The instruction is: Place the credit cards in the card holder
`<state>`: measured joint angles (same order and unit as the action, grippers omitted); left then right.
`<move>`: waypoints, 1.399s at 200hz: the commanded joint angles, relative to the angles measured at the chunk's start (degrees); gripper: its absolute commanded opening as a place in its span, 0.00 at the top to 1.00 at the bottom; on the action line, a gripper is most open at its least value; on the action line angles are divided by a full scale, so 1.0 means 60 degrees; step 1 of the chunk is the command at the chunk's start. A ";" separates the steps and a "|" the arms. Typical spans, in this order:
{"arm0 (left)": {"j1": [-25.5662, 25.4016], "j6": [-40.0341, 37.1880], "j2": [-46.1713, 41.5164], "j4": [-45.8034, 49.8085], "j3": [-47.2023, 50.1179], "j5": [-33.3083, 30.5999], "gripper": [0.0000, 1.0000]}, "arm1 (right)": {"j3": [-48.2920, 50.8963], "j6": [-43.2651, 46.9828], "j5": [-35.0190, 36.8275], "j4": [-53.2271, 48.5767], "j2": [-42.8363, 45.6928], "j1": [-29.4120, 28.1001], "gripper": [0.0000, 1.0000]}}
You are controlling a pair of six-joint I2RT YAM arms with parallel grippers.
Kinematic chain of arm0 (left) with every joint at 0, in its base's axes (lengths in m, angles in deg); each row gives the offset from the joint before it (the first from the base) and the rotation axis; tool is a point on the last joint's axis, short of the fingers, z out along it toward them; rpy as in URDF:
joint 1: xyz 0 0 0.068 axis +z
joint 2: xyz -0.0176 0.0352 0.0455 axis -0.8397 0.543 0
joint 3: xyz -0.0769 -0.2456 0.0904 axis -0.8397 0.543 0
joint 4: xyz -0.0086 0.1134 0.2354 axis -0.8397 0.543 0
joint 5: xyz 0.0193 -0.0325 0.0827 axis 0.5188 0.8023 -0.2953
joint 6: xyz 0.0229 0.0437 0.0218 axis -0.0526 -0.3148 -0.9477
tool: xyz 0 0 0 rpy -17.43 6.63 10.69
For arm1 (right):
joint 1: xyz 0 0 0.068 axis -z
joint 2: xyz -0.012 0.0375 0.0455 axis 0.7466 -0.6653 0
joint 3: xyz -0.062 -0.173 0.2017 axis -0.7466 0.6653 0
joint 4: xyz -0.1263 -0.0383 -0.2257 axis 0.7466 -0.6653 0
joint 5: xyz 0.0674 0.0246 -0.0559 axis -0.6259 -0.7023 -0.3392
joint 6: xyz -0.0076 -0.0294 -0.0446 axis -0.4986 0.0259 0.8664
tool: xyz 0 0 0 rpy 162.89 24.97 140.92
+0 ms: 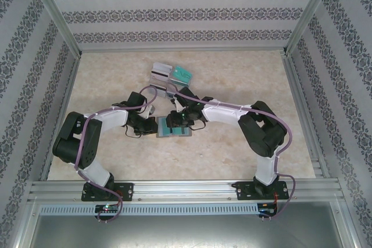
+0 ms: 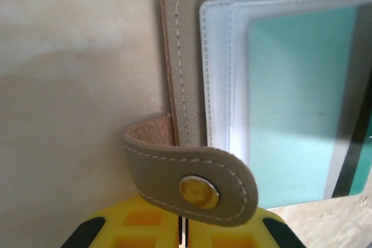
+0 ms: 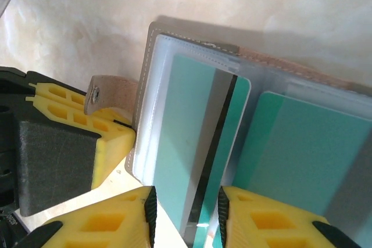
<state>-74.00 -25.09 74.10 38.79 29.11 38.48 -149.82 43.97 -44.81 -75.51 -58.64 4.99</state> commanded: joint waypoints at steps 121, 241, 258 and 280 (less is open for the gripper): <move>-0.0275 -0.0137 0.0440 -0.0365 0.0025 0.0180 0.90 | -0.0848 0.0560 0.0083 -0.0829 -0.0791 -0.0110 0.64; -0.0161 -0.0328 -0.0307 0.0359 -0.0293 -0.0068 0.91 | -0.0758 0.0411 0.0175 -0.0841 -0.0257 -0.0033 0.64; -0.0008 -0.0378 -0.0860 0.0679 -0.0454 -0.0124 0.91 | -0.0461 0.0428 0.0219 -0.0875 0.0366 0.0254 0.63; -0.0006 -0.0296 -0.1325 0.0792 -0.0662 -0.0045 0.94 | 0.0047 0.0467 0.0378 -0.0855 0.0945 0.0721 0.63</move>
<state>-74.26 -25.75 70.27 41.01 27.97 38.50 -152.23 46.46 -44.24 -80.08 -58.22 6.69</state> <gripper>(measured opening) 0.073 0.364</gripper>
